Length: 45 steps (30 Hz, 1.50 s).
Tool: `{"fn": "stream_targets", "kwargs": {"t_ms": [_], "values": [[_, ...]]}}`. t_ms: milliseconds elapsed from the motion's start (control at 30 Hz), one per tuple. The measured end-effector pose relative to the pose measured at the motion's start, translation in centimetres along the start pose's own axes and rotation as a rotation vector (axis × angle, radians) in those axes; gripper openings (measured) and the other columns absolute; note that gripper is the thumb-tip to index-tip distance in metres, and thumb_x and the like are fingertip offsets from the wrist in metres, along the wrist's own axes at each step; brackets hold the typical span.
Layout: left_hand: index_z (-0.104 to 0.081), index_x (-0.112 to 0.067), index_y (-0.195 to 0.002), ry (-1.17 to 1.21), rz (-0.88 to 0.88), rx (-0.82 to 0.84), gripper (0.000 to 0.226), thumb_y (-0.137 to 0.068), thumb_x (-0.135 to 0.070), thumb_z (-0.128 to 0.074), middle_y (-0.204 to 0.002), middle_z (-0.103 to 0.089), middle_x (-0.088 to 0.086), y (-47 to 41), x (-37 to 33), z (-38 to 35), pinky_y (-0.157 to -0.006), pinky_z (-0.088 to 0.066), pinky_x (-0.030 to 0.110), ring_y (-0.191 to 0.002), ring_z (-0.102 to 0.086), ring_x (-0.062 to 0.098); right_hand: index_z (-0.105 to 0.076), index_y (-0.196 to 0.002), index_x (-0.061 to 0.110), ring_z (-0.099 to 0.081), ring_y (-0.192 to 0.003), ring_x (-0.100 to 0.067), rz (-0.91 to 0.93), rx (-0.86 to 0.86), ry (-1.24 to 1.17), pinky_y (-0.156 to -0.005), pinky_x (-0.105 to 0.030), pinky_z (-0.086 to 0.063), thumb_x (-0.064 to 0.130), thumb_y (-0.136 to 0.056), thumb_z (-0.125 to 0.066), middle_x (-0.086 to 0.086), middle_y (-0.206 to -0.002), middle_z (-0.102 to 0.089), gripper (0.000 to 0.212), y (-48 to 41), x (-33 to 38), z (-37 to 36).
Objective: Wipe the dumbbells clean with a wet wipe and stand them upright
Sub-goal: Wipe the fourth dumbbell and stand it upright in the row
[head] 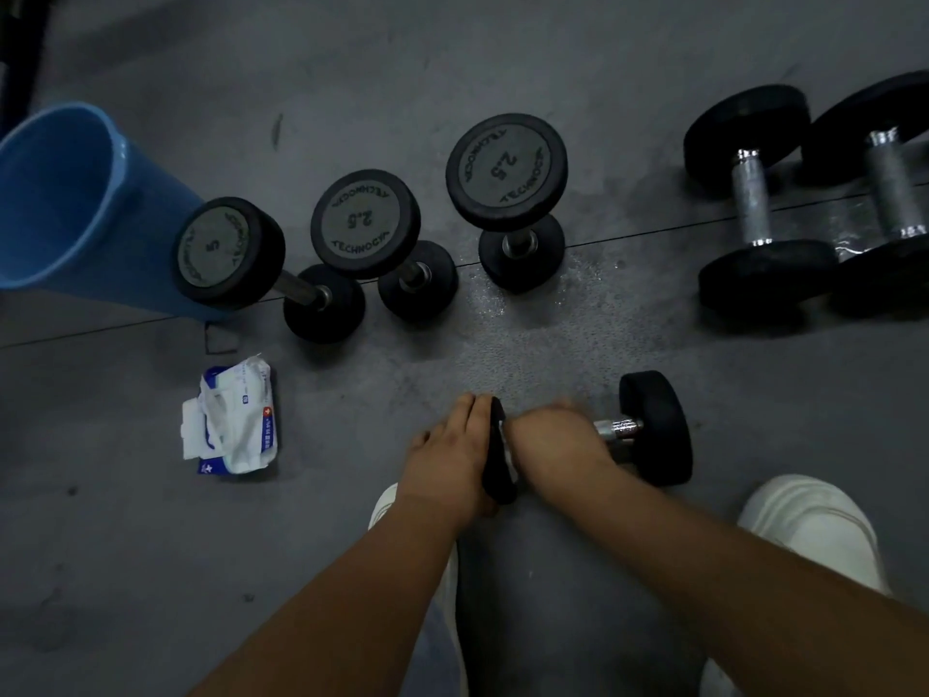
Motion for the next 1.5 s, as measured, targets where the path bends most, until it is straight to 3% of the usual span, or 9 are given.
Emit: {"fn": "stream_targets", "kwargs": {"t_ms": [167, 367, 567, 767, 933, 1100, 1267, 1400, 1500], "values": [[0.000, -0.024, -0.156, -0.005, 0.001, 0.003, 0.127, -0.063, -0.040, -0.086, -0.162, -0.008, -0.002, -0.4, 0.0, 0.6, -0.115, -0.027, 0.039, -0.142, -0.032, 0.020, -0.057, -0.127, 0.017, -0.056, -0.118, -0.024, -0.071, 0.228, -0.079, -0.100, -0.040, -0.042, 0.029, -0.088, -0.066, -0.004, -0.129, -0.058, 0.042, -2.5, -0.7, 0.9], [0.001, -0.025, -0.155, -0.008, 0.016, 0.012, 0.126, -0.064, -0.045, -0.083, -0.163, -0.005, -0.003, -0.2, 0.1, 0.0, -0.114, -0.026, 0.038, -0.145, -0.027, 0.020, -0.060, -0.105, 0.017, -0.060, -0.103, -0.025, 0.044, -0.210, 0.068, -0.103, -0.039, -0.028, 0.018, -0.091, -0.050, -0.005, -0.106, -0.067, 0.018, 1.4, 0.3, -0.3], [-0.002, -0.025, -0.156, -0.002, 0.020, 0.035, 0.128, -0.061, -0.041, -0.087, -0.161, -0.010, -0.002, -0.5, -0.1, 0.7, -0.115, -0.027, 0.040, -0.141, -0.033, 0.022, -0.058, -0.124, 0.015, -0.057, -0.117, -0.024, -0.077, 0.169, -0.050, -0.099, -0.040, -0.042, 0.025, -0.092, -0.061, -0.006, -0.129, -0.058, 0.034, -2.6, -0.6, 0.2], [-0.001, -0.025, -0.155, 0.003, 0.030, 0.026, 0.123, -0.065, -0.043, -0.082, -0.162, -0.008, -0.003, -0.3, 0.0, 0.3, -0.115, -0.025, 0.039, -0.144, -0.030, 0.021, -0.056, -0.108, 0.019, -0.060, -0.101, -0.023, 0.014, -0.231, 0.035, -0.095, -0.036, -0.032, 0.018, -0.093, -0.046, -0.003, -0.108, -0.066, 0.018, 1.0, -0.1, -0.9], [-0.003, -0.024, -0.155, -0.009, 0.029, 0.050, 0.128, -0.060, -0.037, -0.087, -0.162, -0.011, -0.001, -0.7, 0.0, 0.7, -0.116, -0.024, 0.041, -0.145, -0.027, 0.020, -0.061, -0.111, 0.020, -0.059, -0.109, -0.024, -0.088, 0.031, -0.021, -0.104, -0.042, -0.032, 0.019, -0.092, -0.056, -0.004, -0.116, -0.064, 0.020, -1.6, 0.0, -0.7], [-0.004, -0.026, -0.154, 0.003, 0.028, 0.036, 0.126, -0.060, -0.038, -0.087, -0.162, -0.012, -0.003, -0.5, 0.0, 0.3, -0.115, -0.025, 0.040, -0.146, -0.026, 0.018, -0.059, -0.102, 0.019, -0.060, -0.097, -0.023, 0.007, -0.270, 0.035, -0.098, -0.038, -0.032, 0.020, -0.090, -0.054, -0.001, -0.099, -0.066, 0.014, 0.9, 0.1, -1.2], [-0.004, -0.025, -0.155, 0.014, 0.027, 0.060, 0.125, -0.061, -0.038, -0.086, -0.162, -0.013, -0.001, -0.6, -0.1, 0.8, -0.117, -0.023, 0.042, -0.145, -0.026, 0.019, -0.061, -0.100, 0.021, -0.056, -0.109, -0.024, -0.096, -0.008, -0.001, -0.110, -0.046, -0.022, 0.022, -0.089, -0.058, -0.003, -0.107, -0.066, 0.012, -1.4, -0.1, -0.7], [-0.004, -0.025, -0.154, 0.007, 0.025, 0.065, 0.125, -0.061, -0.040, -0.086, -0.161, -0.013, -0.001, -0.3, -0.2, 0.4, -0.116, -0.025, 0.041, -0.143, -0.031, 0.022, -0.062, -0.101, 0.021, -0.058, -0.102, -0.022, -0.034, -0.163, 0.066, -0.114, -0.042, -0.019, 0.020, -0.089, -0.055, -0.001, -0.099, -0.068, 0.014, 0.0, 0.1, -1.0], [-0.006, -0.023, -0.154, -0.019, 0.026, 0.087, 0.126, -0.059, -0.042, -0.086, -0.159, -0.018, -0.001, -0.6, -0.1, 0.8, -0.115, -0.027, 0.044, -0.141, -0.033, 0.023, -0.061, -0.102, 0.022, -0.057, -0.106, -0.023, -0.058, -0.129, 0.009, -0.110, -0.041, -0.024, 0.021, -0.090, -0.057, -0.002, -0.105, -0.067, 0.014, -0.3, -0.1, -0.7]]}}
Point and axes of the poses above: each hand's wrist, its own y-axis away from the middle knuckle, its own z-axis out of the back of the hand, x = y × z, the point moved 5 cm from there along -y, towards the middle knuckle
